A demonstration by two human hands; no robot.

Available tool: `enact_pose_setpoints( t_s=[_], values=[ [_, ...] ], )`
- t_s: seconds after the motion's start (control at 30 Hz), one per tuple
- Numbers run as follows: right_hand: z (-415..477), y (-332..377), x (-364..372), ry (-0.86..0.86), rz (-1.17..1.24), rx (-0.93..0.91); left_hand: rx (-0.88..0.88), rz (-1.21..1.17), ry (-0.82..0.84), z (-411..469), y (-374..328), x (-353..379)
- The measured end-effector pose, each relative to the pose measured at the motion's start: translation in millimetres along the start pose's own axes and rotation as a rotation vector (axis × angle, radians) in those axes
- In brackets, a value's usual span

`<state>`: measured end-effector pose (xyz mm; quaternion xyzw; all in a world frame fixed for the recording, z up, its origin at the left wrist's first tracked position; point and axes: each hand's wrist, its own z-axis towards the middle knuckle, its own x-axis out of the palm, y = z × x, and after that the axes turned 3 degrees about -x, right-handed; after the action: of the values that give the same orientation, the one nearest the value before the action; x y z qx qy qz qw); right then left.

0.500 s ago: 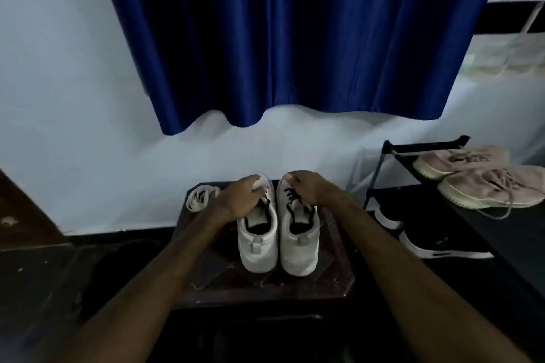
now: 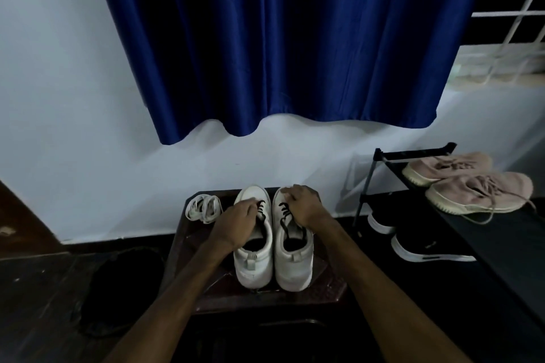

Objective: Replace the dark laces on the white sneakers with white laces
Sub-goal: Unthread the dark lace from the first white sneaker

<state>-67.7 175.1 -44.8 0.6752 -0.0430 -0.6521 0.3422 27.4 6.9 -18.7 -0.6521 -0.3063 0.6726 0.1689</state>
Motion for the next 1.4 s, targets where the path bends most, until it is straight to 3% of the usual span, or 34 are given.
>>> enact_pose_setpoints(
  t_s=[0.17,0.3,0.4,0.53,0.63,0.77,0.93,1.2,1.27,1.4],
  values=[
    [-3,-1,-22,0.118,0.229,0.046,0.0,-0.047,0.016,-2,1,1],
    [-20,-15,-48,-0.039,0.436,0.134,0.119,-0.028,-0.059,-5,-2,-3],
    [-39,-19,-57,-0.008,0.585,0.128,0.276,-0.059,-0.155,-11,-15,-7],
    [-59,-13,-61,0.149,0.536,0.025,0.431,0.013,0.075,-23,-31,-9],
    [-71,-4,-68,0.221,0.506,-0.019,0.508,0.003,0.103,-29,-30,-10],
    [-79,6,-86,0.276,0.384,-0.2,0.543,-0.05,0.151,-31,-29,-17],
    [-73,14,-92,0.224,-0.013,-0.425,0.7,0.176,0.094,-26,-38,-20],
    [-77,38,-91,0.284,-0.554,-0.386,0.78,0.694,0.068,-22,-49,-7],
    [-74,39,-90,0.309,-0.496,-0.356,0.77,0.591,0.07,-19,-47,-5],
    [-64,28,-101,0.286,-0.097,-0.175,0.474,-0.084,0.156,-18,-45,-16]
  ],
)
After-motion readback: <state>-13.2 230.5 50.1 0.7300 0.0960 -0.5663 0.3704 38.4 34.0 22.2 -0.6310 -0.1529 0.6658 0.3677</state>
